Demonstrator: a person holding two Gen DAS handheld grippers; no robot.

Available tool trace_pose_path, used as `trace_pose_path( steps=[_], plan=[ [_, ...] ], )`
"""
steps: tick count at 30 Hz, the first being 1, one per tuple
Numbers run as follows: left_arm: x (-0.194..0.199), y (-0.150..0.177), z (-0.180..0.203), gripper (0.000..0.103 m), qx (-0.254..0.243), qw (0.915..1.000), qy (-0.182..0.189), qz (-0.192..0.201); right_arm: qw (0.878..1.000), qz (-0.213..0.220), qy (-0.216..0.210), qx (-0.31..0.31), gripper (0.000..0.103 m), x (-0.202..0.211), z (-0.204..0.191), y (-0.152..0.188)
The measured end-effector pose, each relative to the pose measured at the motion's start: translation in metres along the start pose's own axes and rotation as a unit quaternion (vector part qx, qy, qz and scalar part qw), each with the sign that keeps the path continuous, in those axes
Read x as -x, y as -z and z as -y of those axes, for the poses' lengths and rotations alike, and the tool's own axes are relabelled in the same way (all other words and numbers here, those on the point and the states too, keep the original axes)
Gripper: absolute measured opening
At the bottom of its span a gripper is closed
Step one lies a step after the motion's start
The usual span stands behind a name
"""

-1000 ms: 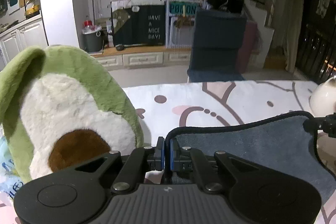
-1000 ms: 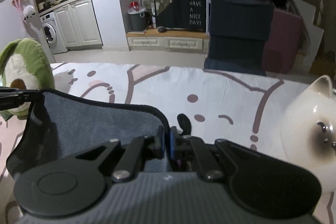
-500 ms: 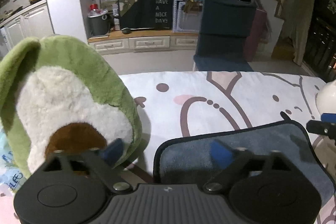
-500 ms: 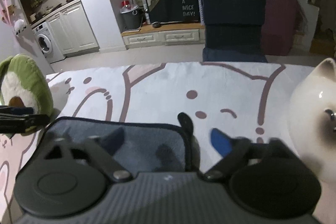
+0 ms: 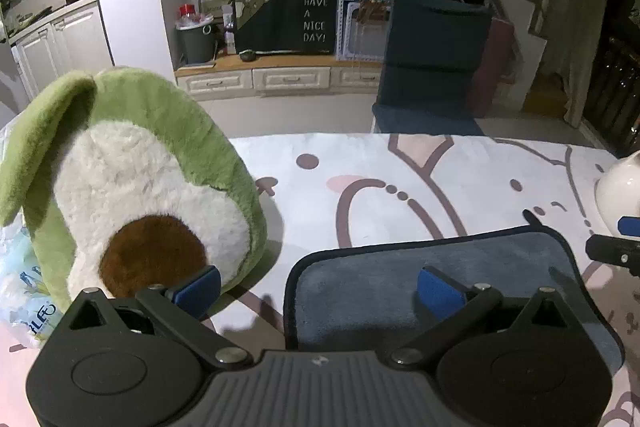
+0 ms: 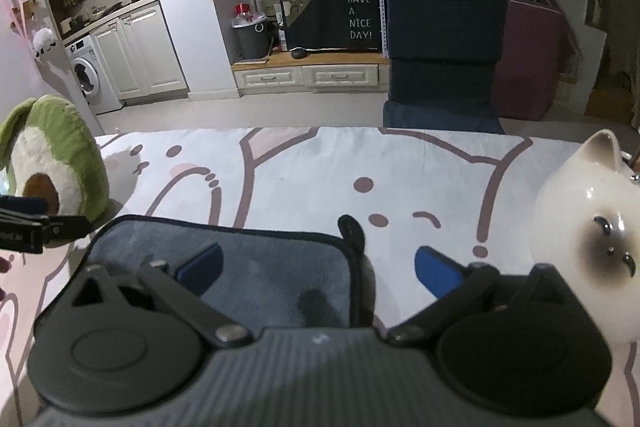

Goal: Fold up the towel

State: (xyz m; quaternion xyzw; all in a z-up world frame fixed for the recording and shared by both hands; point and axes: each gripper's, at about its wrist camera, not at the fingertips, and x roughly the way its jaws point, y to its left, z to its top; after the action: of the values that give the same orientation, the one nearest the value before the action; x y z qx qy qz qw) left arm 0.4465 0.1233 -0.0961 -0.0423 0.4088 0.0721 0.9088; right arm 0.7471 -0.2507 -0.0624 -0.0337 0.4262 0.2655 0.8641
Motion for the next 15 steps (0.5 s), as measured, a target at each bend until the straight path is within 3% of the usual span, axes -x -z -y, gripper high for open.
trace_pose_path(
  steps=[15],
  plan=[
    [0.032, 0.012, 0.011, 0.103, -0.007, 0.9999, 0.002, 0.007, 1.0, -0.011, 0.011, -0.005, 0.103, 0.024, -0.016, 0.008]
  ],
)
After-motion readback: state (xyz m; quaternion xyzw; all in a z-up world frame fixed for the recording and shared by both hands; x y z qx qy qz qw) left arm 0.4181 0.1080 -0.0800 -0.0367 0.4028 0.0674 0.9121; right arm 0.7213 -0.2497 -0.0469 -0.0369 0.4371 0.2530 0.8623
